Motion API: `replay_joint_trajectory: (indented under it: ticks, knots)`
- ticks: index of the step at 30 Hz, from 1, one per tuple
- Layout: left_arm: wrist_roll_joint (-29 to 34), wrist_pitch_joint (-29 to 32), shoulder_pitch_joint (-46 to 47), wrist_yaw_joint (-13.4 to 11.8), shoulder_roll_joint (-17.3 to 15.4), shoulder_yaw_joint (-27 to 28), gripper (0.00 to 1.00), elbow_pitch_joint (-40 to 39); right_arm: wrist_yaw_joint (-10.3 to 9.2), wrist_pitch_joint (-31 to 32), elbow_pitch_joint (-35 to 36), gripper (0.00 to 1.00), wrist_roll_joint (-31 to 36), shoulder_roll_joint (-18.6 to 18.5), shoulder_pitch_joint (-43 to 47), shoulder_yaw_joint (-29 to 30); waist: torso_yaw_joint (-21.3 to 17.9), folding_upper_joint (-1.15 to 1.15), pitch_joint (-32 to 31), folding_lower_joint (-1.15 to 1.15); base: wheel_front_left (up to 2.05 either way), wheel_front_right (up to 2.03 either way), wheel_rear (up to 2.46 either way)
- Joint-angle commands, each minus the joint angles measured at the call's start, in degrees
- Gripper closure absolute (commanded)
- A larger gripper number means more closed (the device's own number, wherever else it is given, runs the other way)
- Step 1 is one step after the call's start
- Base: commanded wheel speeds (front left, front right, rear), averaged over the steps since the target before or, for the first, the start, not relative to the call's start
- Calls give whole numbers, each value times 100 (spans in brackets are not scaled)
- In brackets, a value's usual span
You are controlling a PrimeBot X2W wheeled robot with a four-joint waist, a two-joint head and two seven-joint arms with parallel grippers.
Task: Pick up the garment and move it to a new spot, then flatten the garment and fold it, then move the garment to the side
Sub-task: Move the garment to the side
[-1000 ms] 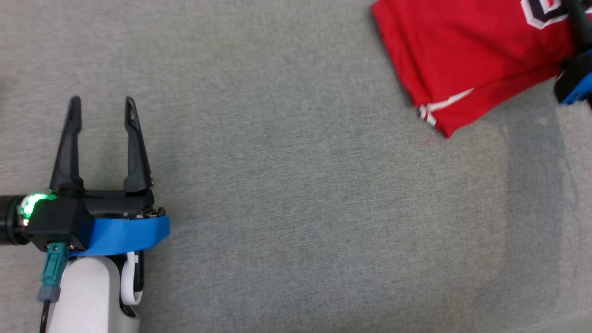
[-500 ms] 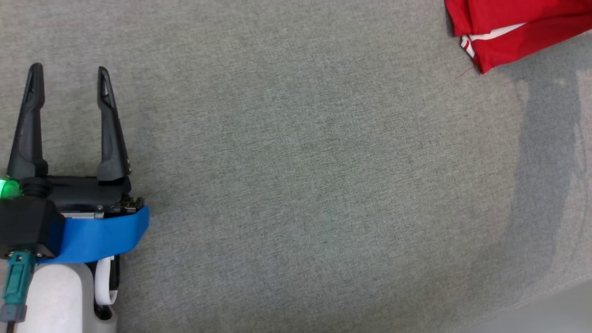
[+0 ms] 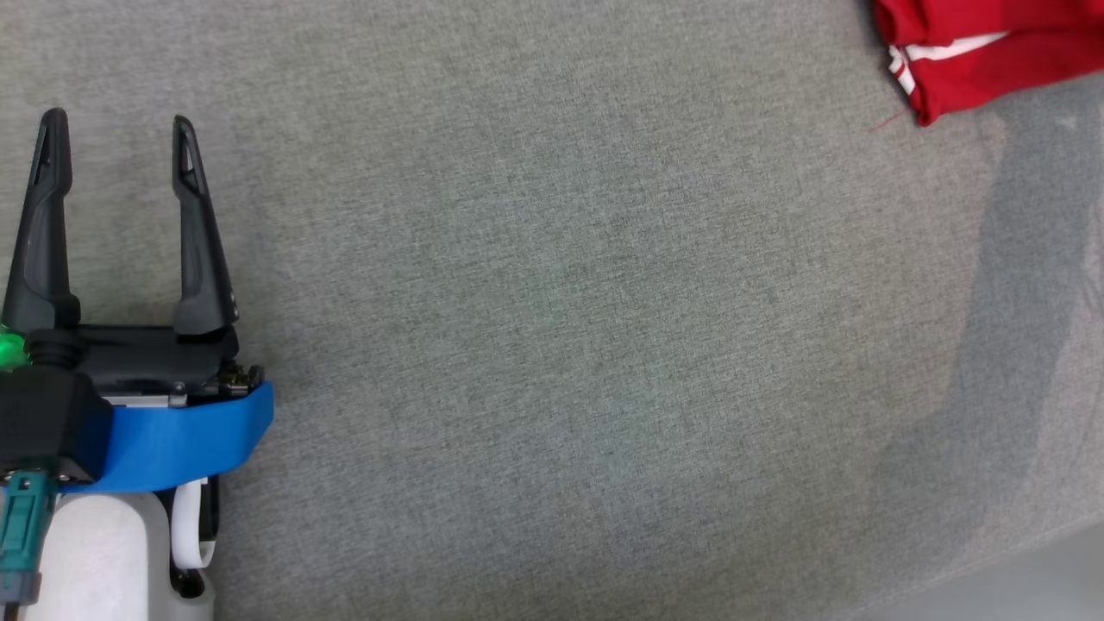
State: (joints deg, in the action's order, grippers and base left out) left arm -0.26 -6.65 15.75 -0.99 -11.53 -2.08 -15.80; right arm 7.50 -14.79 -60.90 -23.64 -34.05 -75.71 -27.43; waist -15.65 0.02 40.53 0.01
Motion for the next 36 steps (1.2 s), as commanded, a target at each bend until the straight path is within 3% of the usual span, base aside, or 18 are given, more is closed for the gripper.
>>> replay_joint_trajectory:
  ticks: [1, 11, 22, 36]
  knots:
    - [-49, -66, -1, -34, 9, 38, 0, 87, -1, -42, -71, 0, 70, 31, -100, 73, 28, -2, -75, -1, 0, 0, 0]
    - [-326, -431, -292, -144, 215, 55, 0, 697, 0, -45, 943, 0, 303, 281, 674, 744, 310, -2, -803, -1, 0, 0, 0]
    - [-672, -728, -792, -135, 444, 38, 0, 1483, 0, -42, 2615, 0, 781, 1162, 2552, 1422, 999, -2, -1915, -1, 0, 0, 0]
    - [-899, -834, -1194, -60, 552, -5, 0, 2223, 0, -43, 3566, 0, 815, 1947, 4826, 1904, 1507, -2, -2793, -1, 0, 0, 0]
